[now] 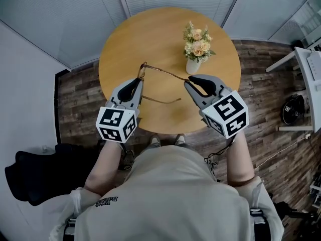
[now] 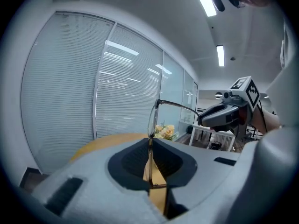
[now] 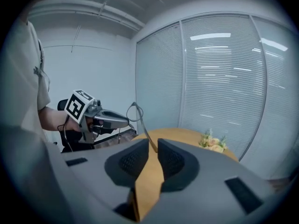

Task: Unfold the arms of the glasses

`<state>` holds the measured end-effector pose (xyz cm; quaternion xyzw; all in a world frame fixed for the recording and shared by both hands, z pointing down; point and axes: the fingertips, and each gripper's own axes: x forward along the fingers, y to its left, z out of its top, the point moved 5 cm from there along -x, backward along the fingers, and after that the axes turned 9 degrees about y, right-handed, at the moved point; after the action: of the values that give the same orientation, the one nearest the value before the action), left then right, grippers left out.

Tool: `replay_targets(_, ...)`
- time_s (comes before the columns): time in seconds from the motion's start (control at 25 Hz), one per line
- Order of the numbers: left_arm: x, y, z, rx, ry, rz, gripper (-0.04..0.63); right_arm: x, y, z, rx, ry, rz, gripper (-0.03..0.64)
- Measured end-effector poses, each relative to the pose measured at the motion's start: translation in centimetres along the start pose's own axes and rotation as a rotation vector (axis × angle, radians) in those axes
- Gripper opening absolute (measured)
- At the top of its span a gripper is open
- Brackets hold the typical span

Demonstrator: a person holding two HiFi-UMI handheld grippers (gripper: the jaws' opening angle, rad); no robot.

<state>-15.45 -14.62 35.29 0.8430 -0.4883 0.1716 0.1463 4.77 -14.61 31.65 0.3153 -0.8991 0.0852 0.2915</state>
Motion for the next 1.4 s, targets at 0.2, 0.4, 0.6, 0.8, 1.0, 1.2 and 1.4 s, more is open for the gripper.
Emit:
replay_targets(0.2,-0.9,0.7,1.7,0.006,-0.031,0.025,0.041,-1.8,-0.7,1.8,0.039,-0.094,-0.025,0.048)
replay_targets(0.4,-2.5,1.4,5.5,0.017,-0.134,0.038,0.041,-4.6,-2.1,4.6,0.081,-0.247,-0.100,0.048)
replay_targets(0.6,-4.8,1.4,9.2,0.044,-0.237,0.041,0.041,-8.1,-2.8,7.2,0.109,-0.393,-0.146,0.048)
replay_targets(0.8,-7.7,0.1,12.1,0.140,-0.319,0.069,0.041,-11.3,-3.4,8.2,0.113,-0.487,-0.272,0.048)
replay_targets(1.0,-9.4,-0.6,13.2,0.140,-0.374,0.061,0.041,-13.5,-2.5,8.1,0.083,-0.499,-0.336,0.048)
replay_targets(1.2,-9.8,-0.6,12.1,0.144,-0.371,0.075,0.041,-13.5,-2.4,6.6,0.087,-0.465,-0.359,0.046)
replay_targets(1.4,-9.4,-0.6,10.6,0.139,-0.337,0.078,0.041,-12.7,-2.0,4.8,0.089,-0.415,-0.340,0.046)
